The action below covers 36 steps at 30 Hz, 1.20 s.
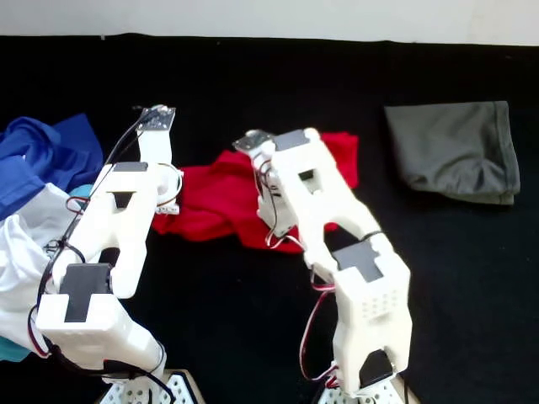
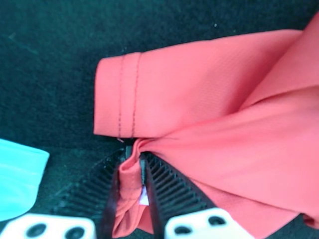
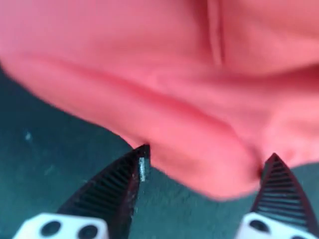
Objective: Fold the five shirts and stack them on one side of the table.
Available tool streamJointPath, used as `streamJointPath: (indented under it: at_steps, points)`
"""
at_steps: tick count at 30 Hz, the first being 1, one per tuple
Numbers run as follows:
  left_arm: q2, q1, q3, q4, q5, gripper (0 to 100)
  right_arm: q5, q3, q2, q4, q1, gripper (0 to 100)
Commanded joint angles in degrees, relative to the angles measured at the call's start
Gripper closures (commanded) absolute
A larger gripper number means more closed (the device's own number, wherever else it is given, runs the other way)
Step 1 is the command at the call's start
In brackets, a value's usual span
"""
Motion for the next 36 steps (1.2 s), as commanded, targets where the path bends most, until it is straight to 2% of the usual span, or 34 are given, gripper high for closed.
streamJointPath:
  at_steps: [1,4,9,19,24,30,36]
  points:
    - [0.2,-0.4,-1.2,0.0,0.2,99,0.6,-0.1,1.4,-4.4,-0.5,65.2]
    - [0.2,-0.4,-1.2,0.0,0.2,99,0.7,-0.1,2.8,-5.6,-0.2,68.1]
    - [0.2,-0.4,-1.2,0.0,0.2,99,0.6,0.0,-0.9,-4.9,-0.1,86.6]
    - [0.2,-0.4,-1.2,0.0,0.2,99,0.7,0.2,-17.9,2.7,0.0,97.9]
    - [0.2,-0.4,-1.2,0.0,0.2,99,0.6,0.5,-19.0,5.5,0.0,97.1]
    - [0.2,-0.4,-1.2,0.0,0.2,99,0.8,6.2,-18.9,5.8,0.0,76.1]
    - [0.2,-0.4,-1.2,0.0,0.2,99,0.9,7.3,-20.5,6.6,0.1,75.7]
